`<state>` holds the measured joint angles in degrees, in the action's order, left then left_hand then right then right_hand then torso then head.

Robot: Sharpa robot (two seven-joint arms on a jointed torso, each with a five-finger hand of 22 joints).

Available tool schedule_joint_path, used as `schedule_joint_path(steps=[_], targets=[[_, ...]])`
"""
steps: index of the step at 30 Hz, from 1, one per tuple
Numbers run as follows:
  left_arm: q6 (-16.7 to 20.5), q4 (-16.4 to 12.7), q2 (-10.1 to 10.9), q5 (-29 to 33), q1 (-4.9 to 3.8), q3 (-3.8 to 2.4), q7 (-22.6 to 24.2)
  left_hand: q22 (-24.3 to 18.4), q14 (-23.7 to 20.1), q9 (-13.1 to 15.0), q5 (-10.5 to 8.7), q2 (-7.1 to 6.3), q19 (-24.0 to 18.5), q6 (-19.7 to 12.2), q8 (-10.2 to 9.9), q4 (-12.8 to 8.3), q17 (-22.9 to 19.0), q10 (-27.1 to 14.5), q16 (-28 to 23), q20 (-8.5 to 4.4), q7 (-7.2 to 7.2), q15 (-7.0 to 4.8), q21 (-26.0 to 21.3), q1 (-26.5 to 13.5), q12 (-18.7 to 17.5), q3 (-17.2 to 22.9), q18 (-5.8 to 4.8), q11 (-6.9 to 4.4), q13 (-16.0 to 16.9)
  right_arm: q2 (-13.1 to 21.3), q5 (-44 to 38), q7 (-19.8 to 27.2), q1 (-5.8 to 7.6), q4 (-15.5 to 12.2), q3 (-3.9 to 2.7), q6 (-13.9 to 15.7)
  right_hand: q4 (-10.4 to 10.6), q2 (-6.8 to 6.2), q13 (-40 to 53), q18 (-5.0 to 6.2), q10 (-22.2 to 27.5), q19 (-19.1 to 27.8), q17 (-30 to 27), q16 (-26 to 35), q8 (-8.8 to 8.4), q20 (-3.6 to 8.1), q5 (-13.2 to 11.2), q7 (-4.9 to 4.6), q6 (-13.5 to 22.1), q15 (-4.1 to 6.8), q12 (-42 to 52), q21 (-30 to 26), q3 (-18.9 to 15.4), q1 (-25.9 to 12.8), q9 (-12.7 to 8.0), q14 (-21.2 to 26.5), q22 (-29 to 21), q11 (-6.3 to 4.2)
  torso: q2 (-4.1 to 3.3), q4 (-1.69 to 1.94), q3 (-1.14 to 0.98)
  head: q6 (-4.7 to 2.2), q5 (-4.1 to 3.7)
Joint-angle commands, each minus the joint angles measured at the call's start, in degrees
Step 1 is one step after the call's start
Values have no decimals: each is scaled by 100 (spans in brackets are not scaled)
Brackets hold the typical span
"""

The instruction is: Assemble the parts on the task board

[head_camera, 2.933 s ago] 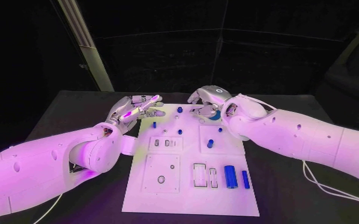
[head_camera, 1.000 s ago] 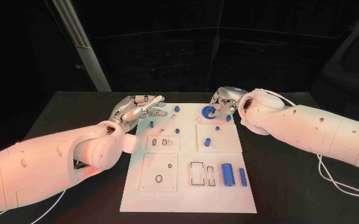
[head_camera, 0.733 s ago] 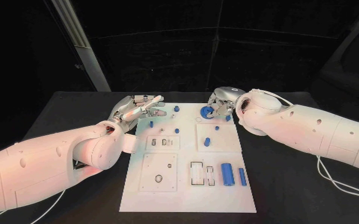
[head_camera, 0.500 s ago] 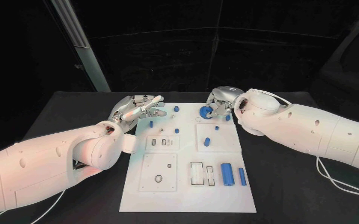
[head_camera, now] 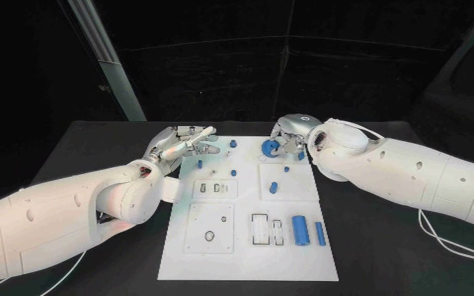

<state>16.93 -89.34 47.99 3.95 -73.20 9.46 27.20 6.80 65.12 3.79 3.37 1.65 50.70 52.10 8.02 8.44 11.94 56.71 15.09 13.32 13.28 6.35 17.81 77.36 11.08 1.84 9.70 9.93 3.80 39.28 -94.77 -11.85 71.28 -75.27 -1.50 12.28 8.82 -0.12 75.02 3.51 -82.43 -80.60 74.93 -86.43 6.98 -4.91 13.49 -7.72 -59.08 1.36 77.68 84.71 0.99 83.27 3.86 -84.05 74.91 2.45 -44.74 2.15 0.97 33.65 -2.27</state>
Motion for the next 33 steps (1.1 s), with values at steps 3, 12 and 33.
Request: schedule_joint_path(steps=[3, 12, 33], targets=[[-77, -6, 15, -3, -6, -3, -17, -5, 14, 0, -26, -6, 31, -8, -38, -27, 5, -20, -29, -9, -16, 21, -27, 66, 2, 1, 87, -14, -4, 31, 69, -8, 16, -308, -5, 729, -4, 46, 206, -45, -71, -58, 690, -25, -28, 19, 158, 49, -116, 34, 19, 43, 106, -47, 10, -435, 42, -18, 0, 9, 6, 4, 10], [-67, -30, 45, -3, -7, -3, -6, -7, 14, 0, -26, -6, 32, -9, -39, -34, 6, -22, -32, -9, -16, 21, -29, 72, 1, 2, 87, -14, -5, -178, -134, -108, 16, -636, -5, 976, -10, 30, 205, -51, -68, -76, 684, -22, -53, 23, 253, 51, -126, 37, 8, 56, 181, -77, 5, -433, 76, -21, -3, 16, 14, 8, 51], [-52, -38, 47, -4, -10, -4, 20, -7, 14, 0, -26, -6, 32, -9, -39, -34, 6, -22, -32, -9, -16, 21, -29, 72, 1, 2, 87, -14, -5, -1075, -239, -89, -64, 78, 9, 232, -24, 16, 180, -51, -46, -73, 643, -4, -90, 23, 154, 44, -126, 36, -31, 57, 273, -114, 0, -424, 77, -16, -5, 9, 5, 45, 100]])
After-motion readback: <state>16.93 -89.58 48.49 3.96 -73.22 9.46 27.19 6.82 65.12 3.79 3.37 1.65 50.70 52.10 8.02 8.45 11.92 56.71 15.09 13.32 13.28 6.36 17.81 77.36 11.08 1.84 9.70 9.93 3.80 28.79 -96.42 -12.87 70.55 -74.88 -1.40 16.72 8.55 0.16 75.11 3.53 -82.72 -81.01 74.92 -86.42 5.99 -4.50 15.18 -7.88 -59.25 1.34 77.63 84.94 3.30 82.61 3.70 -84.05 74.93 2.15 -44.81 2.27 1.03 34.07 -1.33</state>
